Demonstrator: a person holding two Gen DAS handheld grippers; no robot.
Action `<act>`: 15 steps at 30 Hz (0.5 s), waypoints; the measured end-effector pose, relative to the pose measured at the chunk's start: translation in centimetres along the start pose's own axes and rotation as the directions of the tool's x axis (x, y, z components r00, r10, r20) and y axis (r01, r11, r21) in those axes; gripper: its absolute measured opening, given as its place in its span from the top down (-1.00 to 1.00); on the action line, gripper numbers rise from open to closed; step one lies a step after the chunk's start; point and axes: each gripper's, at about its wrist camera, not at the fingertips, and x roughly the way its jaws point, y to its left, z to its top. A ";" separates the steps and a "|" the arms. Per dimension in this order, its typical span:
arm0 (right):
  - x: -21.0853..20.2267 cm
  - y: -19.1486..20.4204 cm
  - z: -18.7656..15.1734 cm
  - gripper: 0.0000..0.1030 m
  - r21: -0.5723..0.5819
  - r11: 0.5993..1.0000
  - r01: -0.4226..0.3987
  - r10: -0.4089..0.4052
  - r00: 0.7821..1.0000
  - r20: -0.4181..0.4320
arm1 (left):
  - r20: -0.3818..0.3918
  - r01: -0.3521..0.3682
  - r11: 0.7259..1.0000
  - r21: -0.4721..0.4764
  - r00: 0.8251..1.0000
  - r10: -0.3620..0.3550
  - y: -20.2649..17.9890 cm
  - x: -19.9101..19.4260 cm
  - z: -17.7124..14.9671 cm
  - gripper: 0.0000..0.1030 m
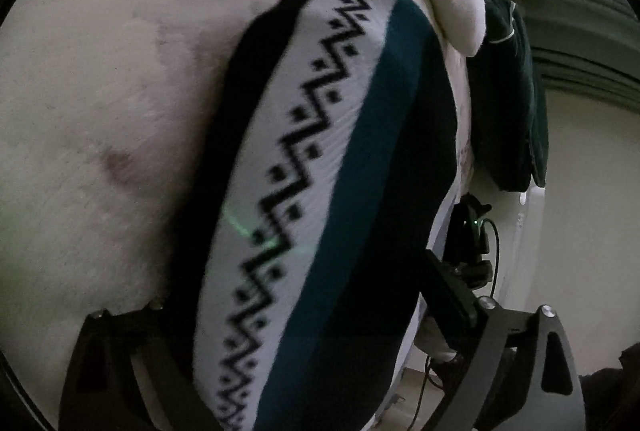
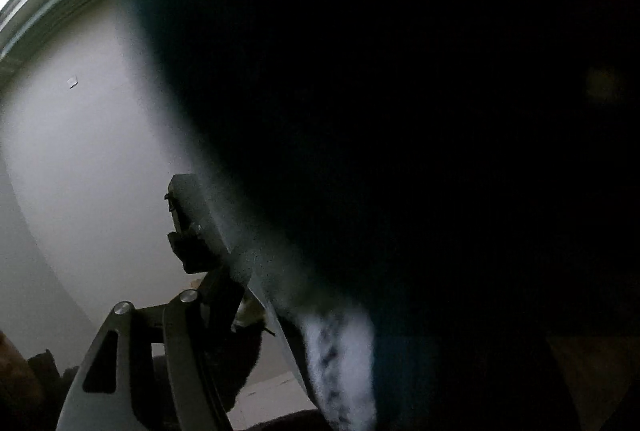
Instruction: Fold small clothes
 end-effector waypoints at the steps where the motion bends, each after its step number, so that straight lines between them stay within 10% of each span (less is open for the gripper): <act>1: 0.3 0.2 0.2 -0.40 -0.002 1.000 -0.010 0.010 1.000 0.001 | 0.021 0.011 1.000 0.006 1.000 -0.011 -0.3 -0.2 0.0 -0.79; 3: 0.6 0.7 0.2 -0.35 -0.005 1.000 -0.016 0.016 1.000 0.020 | 0.070 0.022 0.999 0.036 0.997 -0.024 -1.0 -0.8 -0.2 -0.54; 5: 0.6 1.5 -0.5 0.18 -0.032 0.999 0.002 0.000 0.998 0.066 | 0.096 -0.015 0.997 0.080 0.995 0.008 -1.9 -1.4 -0.4 0.24; 15: -0.6 7.1 -2.8 0.39 -0.070 0.997 0.019 -0.004 0.978 0.207 | 0.112 -0.022 0.987 0.160 0.994 0.004 -9.0 -4.3 3.5 0.42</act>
